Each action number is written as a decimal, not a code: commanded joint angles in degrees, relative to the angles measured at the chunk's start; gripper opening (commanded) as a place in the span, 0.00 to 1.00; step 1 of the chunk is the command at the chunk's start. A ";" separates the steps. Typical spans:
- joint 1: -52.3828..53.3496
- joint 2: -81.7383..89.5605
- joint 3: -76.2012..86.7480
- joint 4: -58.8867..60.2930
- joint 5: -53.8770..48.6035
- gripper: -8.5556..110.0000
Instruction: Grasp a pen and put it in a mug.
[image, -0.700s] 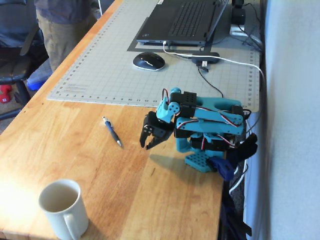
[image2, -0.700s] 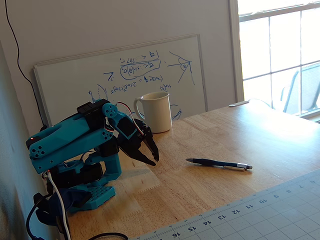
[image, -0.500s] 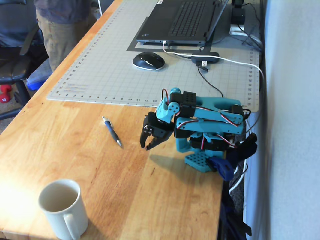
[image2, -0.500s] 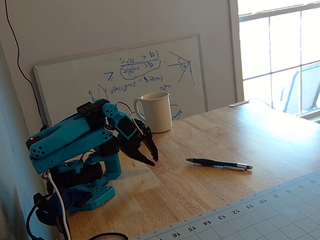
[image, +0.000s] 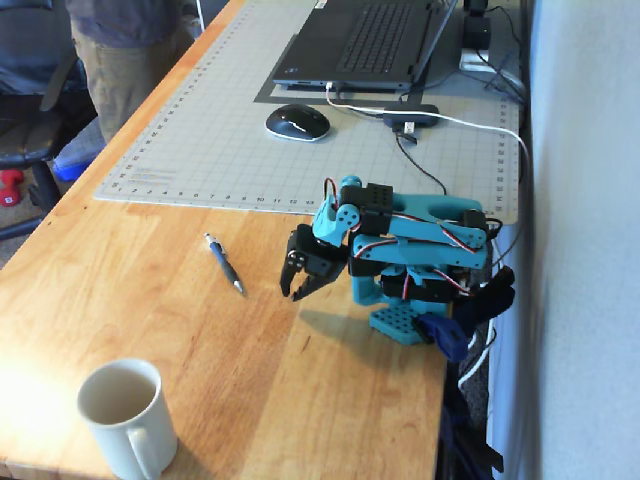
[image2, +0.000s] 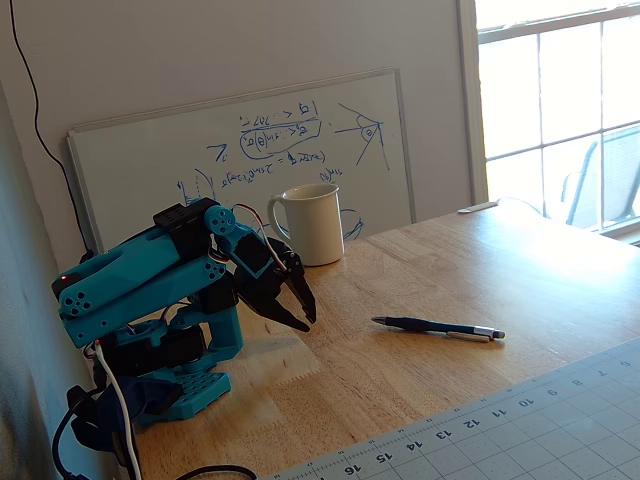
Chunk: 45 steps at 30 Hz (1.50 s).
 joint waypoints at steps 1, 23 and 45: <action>-1.05 -4.83 -8.35 -0.44 9.93 0.10; 10.81 -55.02 -40.08 -34.80 70.14 0.11; 16.52 -86.92 -62.23 -37.71 -41.22 0.16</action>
